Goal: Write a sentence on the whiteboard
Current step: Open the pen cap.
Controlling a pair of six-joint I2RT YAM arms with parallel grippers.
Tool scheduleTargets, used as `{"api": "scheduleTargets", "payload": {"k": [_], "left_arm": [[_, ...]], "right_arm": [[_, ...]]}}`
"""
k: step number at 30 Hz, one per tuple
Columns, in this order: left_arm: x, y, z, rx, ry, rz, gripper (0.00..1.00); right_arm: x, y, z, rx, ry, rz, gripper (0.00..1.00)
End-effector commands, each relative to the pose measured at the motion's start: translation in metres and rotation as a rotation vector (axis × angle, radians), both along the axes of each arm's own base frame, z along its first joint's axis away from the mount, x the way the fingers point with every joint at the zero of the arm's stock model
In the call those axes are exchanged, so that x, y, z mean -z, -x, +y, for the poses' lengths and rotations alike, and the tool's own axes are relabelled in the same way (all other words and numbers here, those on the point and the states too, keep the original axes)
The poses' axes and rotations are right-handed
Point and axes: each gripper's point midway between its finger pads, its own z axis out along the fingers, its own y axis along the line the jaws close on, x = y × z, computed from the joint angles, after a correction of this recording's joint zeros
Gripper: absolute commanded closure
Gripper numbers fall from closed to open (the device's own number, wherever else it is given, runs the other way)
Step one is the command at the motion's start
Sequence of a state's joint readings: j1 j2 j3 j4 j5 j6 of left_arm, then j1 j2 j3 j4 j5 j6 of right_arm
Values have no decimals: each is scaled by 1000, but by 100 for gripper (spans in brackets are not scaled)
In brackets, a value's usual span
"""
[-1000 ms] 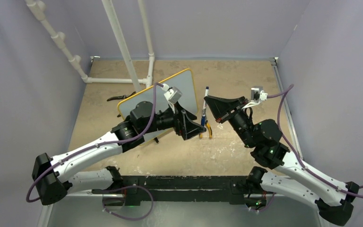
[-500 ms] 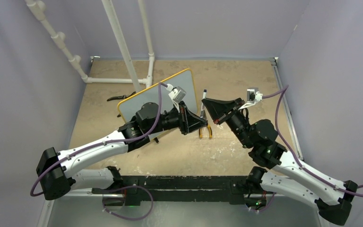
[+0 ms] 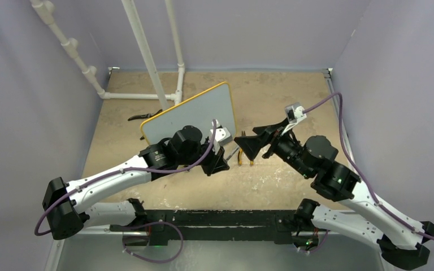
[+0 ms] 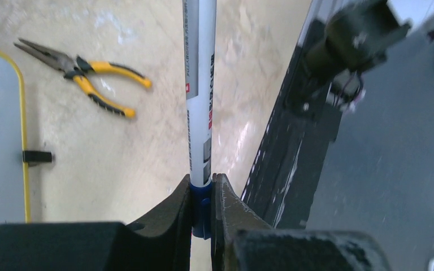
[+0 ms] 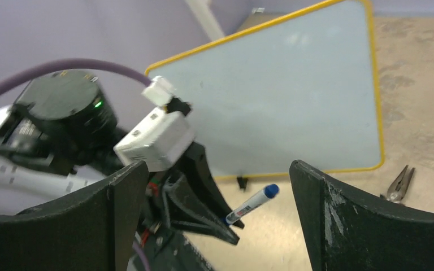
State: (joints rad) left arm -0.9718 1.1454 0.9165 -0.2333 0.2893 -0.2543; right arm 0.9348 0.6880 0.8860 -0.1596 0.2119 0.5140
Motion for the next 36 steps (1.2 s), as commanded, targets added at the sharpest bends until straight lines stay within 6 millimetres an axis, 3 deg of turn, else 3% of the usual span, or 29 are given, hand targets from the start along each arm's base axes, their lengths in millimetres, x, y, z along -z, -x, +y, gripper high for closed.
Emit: {"api": "scheduleTargets", "payload": {"k": [1, 5, 12, 19, 27, 36], "left_arm": [[23, 26, 16, 195, -113, -45, 100], [25, 37, 14, 264, -81, -47, 100], [29, 52, 15, 343, -72, -21, 100], [24, 61, 16, 380, -29, -18, 100], [26, 65, 15, 405, -25, -5, 100], [25, 66, 14, 410, -19, -7, 100]], "right_arm": [[29, 34, 12, -212, 185, 85, 5], [57, 43, 12, -252, 254, 181, 8], [60, 61, 27, -384, 222, 174, 12], [83, 67, 39, -459, 263, 217, 29], [94, 73, 49, -533, 273, 232, 48], [106, 78, 52, -573, 307, 251, 79]]}}
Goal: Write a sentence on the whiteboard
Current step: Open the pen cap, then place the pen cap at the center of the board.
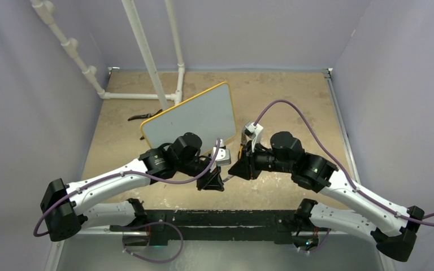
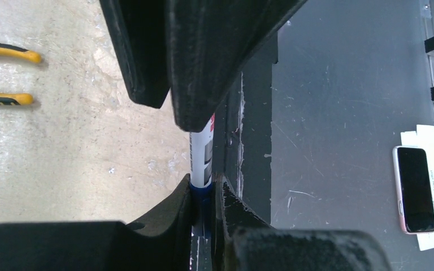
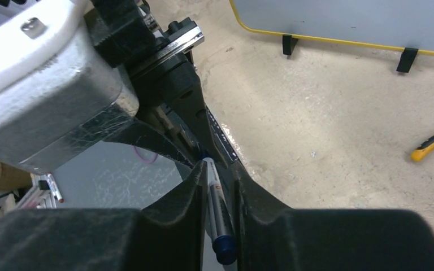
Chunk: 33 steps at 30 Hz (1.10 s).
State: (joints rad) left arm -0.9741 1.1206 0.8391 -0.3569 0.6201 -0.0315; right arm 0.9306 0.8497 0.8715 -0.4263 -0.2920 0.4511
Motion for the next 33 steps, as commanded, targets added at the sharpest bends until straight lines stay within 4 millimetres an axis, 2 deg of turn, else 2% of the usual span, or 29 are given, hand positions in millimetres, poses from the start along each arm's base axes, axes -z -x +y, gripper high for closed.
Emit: {"api": "scheduleTargets", "payload": {"k": [1, 3, 7, 15, 19, 24, 26, 29, 31, 33], "left_arm": [[-10, 0, -5, 23, 52, -39, 100], [-10, 0, -4, 22, 52, -36, 100], [-8, 2, -3, 24, 51, -28, 100], [3, 6, 8, 1, 40, -27, 100], [6, 9, 11, -3, 43, -20, 100], [1, 3, 13, -37, 52, -58, 100], [1, 0, 14, -52, 50, -66, 100], [-1, -3, 14, -72, 51, -73, 100], [-5, -12, 14, -132, 55, -88, 100], [-11, -30, 14, -255, 56, -103, 100]], "right_arm": [[-5, 8, 6, -68, -30, -23, 86], [-6, 8, 5, -72, -29, -31, 100], [-18, -2, 0, -22, -29, -89, 100], [-69, -18, -18, 51, -16, -247, 100], [-95, -13, -29, 49, -8, -285, 100], [-124, 3, -43, 11, -26, -309, 100], [-128, 4, -50, 31, -12, -301, 100], [-123, -2, -61, 91, 41, -288, 100], [-117, -9, -67, 139, 76, -287, 100], [-111, -17, -71, 186, 97, -290, 100]]}}
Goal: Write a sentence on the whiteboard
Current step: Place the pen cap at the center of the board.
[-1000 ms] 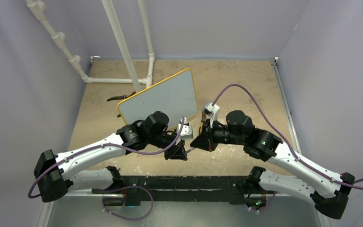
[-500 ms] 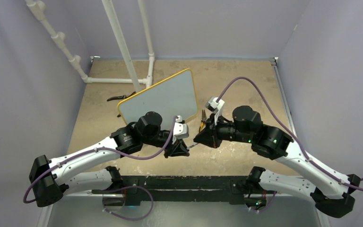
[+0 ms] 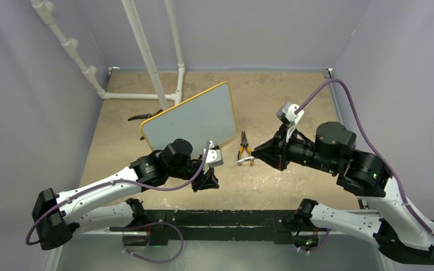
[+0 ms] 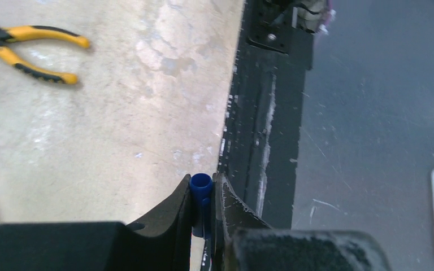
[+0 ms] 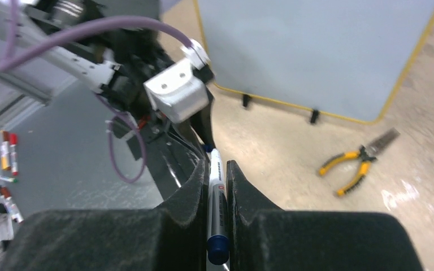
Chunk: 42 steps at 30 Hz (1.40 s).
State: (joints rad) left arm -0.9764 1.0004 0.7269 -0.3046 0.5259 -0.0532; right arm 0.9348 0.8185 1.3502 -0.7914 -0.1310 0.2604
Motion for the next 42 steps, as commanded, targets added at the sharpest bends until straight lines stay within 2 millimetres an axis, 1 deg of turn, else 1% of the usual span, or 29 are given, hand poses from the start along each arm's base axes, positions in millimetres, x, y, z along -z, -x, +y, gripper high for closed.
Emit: {"api": "scheduleTargets", "payload": {"k": [1, 3, 6, 7, 8, 9, 10, 12, 13, 15, 19, 23, 26, 27, 29, 31, 37, 40, 42], "left_arm": [[-23, -35, -1, -232, 47, -44, 100], [-27, -55, 0, -387, 69, -29, 100], [-15, -78, 3, -577, 85, 16, 100], [-8, -83, 2, -612, 85, 30, 100], [-1, -87, -1, -629, 82, 40, 100], [9, -89, -4, -636, 72, 51, 100], [23, -94, -4, -667, 36, 57, 100], [40, -105, -11, -703, 8, 60, 100], [49, -107, -15, -713, -14, 61, 100], [60, -111, -22, -722, -36, 53, 100], [77, -110, -35, -688, -70, 22, 99], [103, -107, -39, -670, -154, -1, 90], [121, -105, -41, -660, -195, -3, 81], [124, -105, -42, -658, -199, -6, 79], [126, -109, -44, -669, -202, -27, 74], [123, -113, -46, -682, -193, -46, 70], [103, -119, -50, -705, -131, -60, 50], [81, -119, -52, -693, -94, -76, 41], [60, -119, -52, -679, -71, -95, 37]], "right_arm": [[23, -21, -16, 145, 93, 9, 100], [32, -34, -18, 214, 94, 5, 100], [40, -54, -22, 335, 63, -12, 100], [38, -64, -23, 380, 35, -38, 100], [38, -67, -21, 394, 6, -49, 100], [42, -70, -18, 402, -21, -51, 100], [45, -71, -16, 409, -43, -51, 100], [50, -74, -13, 420, -74, -48, 100], [51, -75, -14, 427, -89, -49, 100], [53, -76, -15, 444, -112, -48, 100], [55, -74, -20, 454, -141, -54, 100], [64, -74, -27, 479, -131, -51, 100], [65, -76, -32, 507, -128, -55, 100], [65, -76, -33, 513, -129, -56, 100], [64, -76, -34, 516, -137, -61, 100], [63, -76, -36, 521, -141, -63, 100], [64, -73, -43, 537, -153, -59, 100], [61, -72, -46, 541, -168, -63, 100], [59, -71, -48, 545, -179, -68, 100]]}}
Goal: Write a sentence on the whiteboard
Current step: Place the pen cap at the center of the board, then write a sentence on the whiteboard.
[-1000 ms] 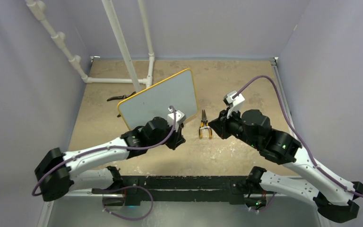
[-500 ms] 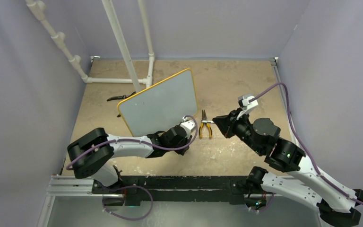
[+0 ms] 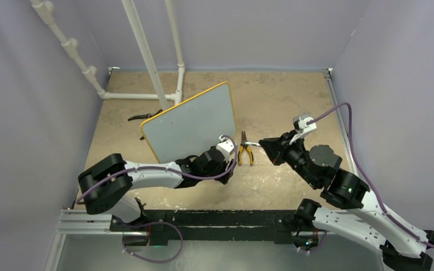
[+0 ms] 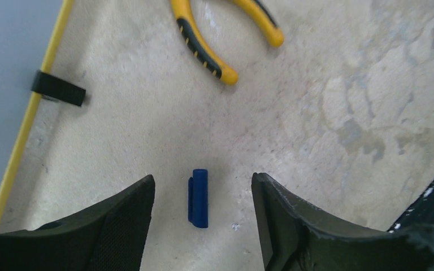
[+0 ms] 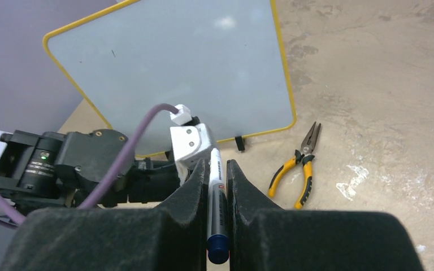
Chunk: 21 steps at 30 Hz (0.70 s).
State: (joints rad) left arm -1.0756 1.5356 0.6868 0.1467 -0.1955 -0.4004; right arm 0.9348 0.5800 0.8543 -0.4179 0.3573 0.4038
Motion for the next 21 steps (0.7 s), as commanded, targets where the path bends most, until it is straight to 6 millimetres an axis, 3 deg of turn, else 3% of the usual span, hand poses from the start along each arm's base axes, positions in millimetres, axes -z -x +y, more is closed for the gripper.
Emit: {"api": "scheduleTargets", "payload": {"k": [1, 5, 9, 12, 16, 21], "left_arm": [[-80, -13, -21, 23, 135, -122, 35], [-132, -12, -17, 45, 168, -165, 32], [-181, -14, 1, 48, 161, -211, 31], [-217, -26, 22, 17, 171, -239, 31], [-263, -61, 66, -82, 190, -317, 32], [-322, -70, 92, -133, 189, -436, 31]], "right_arm": [[-12, -3, -7, 39, -54, -33, 100], [-17, -1, -8, 35, -87, -55, 100], [-24, 0, -8, 32, -122, -77, 100], [-28, 0, -6, 19, -144, -94, 100], [-26, -3, 4, -2, -142, -96, 100], [-25, -6, 22, -45, -145, -98, 100]]}}
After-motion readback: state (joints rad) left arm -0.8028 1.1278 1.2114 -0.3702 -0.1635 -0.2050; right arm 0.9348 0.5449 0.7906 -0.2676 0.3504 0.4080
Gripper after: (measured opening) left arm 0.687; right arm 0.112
